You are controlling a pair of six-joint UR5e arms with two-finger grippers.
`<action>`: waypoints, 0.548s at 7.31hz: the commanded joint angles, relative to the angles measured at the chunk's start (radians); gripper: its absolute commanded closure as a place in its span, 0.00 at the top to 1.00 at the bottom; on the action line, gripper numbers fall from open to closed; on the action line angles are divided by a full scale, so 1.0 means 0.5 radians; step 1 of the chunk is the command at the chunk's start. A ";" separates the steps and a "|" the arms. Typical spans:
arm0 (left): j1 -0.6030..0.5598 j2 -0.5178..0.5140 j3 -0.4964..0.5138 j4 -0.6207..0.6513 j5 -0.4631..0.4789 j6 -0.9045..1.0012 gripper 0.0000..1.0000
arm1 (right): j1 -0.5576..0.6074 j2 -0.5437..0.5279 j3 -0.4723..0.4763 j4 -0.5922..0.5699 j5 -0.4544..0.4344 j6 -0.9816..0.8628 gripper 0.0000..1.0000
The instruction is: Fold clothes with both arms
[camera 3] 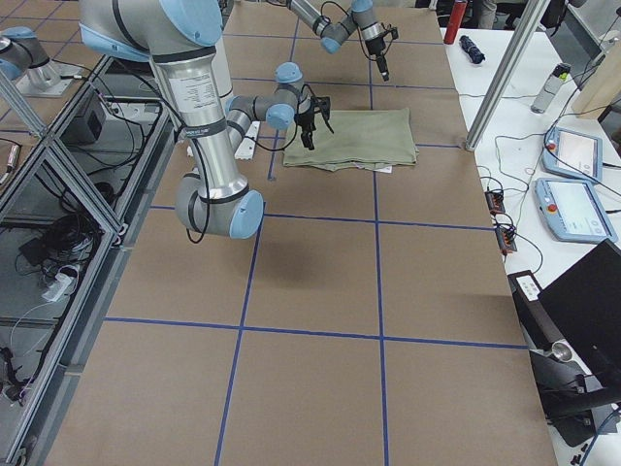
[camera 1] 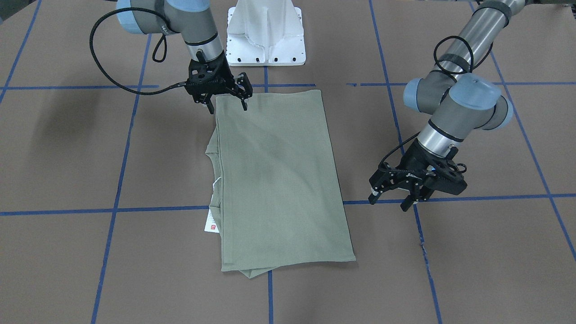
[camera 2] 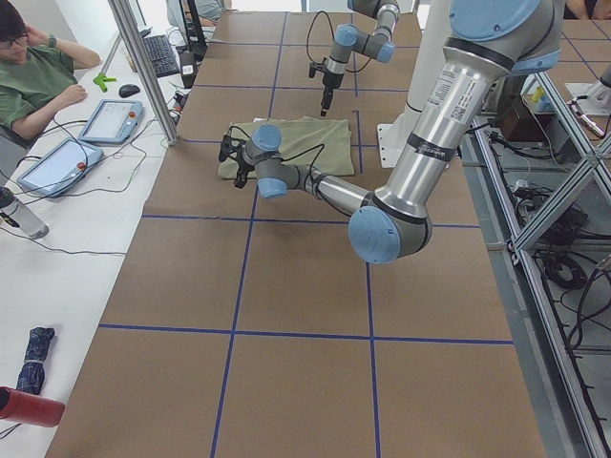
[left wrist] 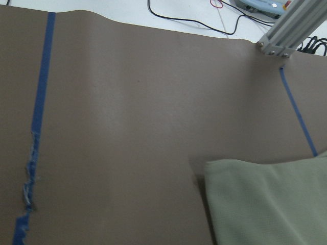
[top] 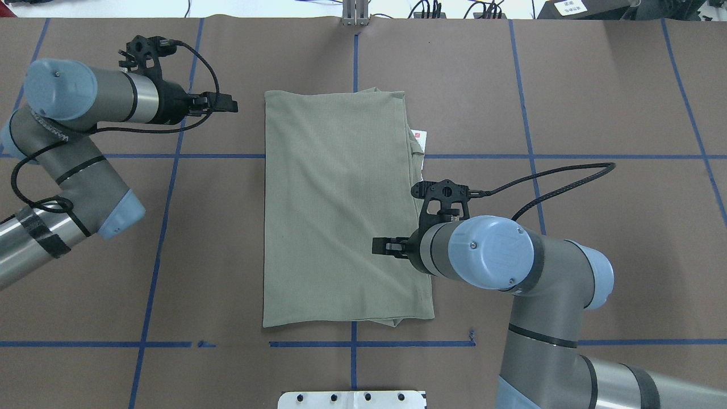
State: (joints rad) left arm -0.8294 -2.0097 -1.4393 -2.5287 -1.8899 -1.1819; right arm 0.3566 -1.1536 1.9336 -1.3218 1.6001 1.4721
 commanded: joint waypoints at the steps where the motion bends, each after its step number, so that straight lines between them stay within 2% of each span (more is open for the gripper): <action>1: 0.213 0.195 -0.393 0.011 0.040 -0.352 1.00 | 0.011 -0.216 0.063 0.454 -0.128 0.484 1.00; 2: 0.363 0.342 -0.610 0.011 0.167 -0.534 1.00 | 0.008 -0.342 0.090 0.590 -0.254 0.625 1.00; 4: 0.746 0.695 -0.958 0.014 0.547 -0.953 1.00 | 0.014 -0.383 0.127 0.600 -0.292 0.795 1.00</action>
State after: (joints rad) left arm -0.5689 -1.7587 -1.8159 -2.5225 -1.7214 -1.5210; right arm 0.3627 -1.3269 1.9890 -1.0368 1.4719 1.8176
